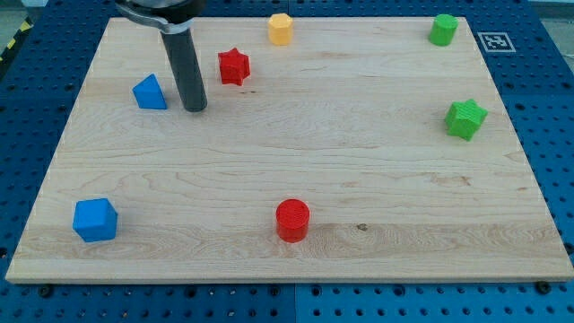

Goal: Move the red star diagonally to the bottom left side of the hexagon

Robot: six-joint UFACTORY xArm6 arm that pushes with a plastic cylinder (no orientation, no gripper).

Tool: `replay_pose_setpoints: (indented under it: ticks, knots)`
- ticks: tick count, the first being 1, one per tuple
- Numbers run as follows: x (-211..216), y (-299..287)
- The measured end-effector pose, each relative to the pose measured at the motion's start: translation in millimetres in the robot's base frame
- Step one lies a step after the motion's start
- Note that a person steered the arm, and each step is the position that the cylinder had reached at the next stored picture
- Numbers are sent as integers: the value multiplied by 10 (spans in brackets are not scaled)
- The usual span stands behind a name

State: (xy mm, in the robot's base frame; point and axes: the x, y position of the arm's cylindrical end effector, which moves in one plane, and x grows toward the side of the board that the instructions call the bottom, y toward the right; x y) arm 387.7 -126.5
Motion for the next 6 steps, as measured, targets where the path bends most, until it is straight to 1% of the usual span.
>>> replay_pose_setpoints:
  ticks: [4,6]
  knots:
    - [-762,97]
    - [-1100,443]
